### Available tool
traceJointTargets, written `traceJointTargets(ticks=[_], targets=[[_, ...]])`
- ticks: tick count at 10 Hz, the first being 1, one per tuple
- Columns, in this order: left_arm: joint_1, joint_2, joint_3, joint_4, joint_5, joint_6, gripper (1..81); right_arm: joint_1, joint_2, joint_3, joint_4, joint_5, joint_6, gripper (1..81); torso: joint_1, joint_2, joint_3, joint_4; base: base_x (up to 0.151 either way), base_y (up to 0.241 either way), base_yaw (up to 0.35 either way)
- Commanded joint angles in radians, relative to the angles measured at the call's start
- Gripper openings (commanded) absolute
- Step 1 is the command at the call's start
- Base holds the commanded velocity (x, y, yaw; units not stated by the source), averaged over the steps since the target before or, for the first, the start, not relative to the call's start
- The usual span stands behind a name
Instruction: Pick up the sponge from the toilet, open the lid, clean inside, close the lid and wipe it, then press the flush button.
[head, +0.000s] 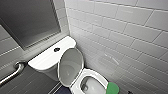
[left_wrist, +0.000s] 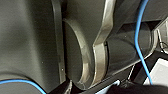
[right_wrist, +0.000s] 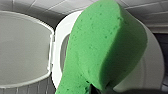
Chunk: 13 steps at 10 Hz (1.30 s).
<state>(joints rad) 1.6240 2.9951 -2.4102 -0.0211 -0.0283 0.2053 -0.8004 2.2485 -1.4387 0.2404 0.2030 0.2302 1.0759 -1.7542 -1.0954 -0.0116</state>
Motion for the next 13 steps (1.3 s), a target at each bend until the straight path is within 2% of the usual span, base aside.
traceJointTargets(ticks=[1, 5, 7, 8, 9, 11, 12, 13], targets=[[0.032, 0.01, 0.016, 0.001, 0.088, 0.005, 81.1, 0.325, 0.03, -0.058, -0.03, -0.272, 0.004, 1.0, 0.0, 0.0, 0.0, 0.0, 0.0, 0.0, 0.0], [0.032, -0.022, 0.022, -0.011, 0.087, -0.003, 81.1, 0.439, 0.255, -0.297, -0.038, -0.384, 0.004, 1.0, 0.0, 0.0, 0.0, 0.0, 0.0, 0.0, 0.0], [0.032, -0.021, 0.022, -0.01, 0.085, -0.003, 81.1, 0.485, 0.344, -0.392, -0.036, -0.412, 0.004, 1.0, 0.0, 0.0, 0.0, 0.0, 0.0, 0.0, 0.0], [0.032, -0.019, 0.022, -0.01, 0.085, -0.003, 81.1, 0.5, 0.381, -0.42, -0.035, -0.43, 0.004, 1.0, 0.0, 0.0, 0.0, 0.024, 0.0, 0.0, 0.0], [0.032, -0.017, 0.022, -0.01, 0.085, -0.003, 81.1, 0.503, 0.403, -0.42, -0.036, -0.436, 0.004, 1.0, 0.0, 0.0, -0.02, 0.061, 0.0, 0.0, 0.0], [0.029, -0.016, 0.019, -0.008, 0.085, -0.003, 81.1, 0.508, 0.421, -0.426, -0.036, -0.433, 0.006, 1.0, 0.0, 0.0, -0.034, 0.1, 0.0, 0.0, 0.0], [0.03, -0.016, 0.017, -0.008, 0.085, -0.003, 81.1, 0.511, 0.421, -0.426, -0.035, -0.427, 0.006, 1.0, 0.0, 0.0, -0.042, 0.127, 0.0, 0.0, 0.0], [0.03, -0.016, 0.017, -0.008, 0.085, -0.003, 81.1, 0.52, 0.421, -0.426, -0.033, -0.427, 0.006, 1.0, 0.0, 0.0, -0.021, 0.078, 0.0, 0.0, 0.0]])
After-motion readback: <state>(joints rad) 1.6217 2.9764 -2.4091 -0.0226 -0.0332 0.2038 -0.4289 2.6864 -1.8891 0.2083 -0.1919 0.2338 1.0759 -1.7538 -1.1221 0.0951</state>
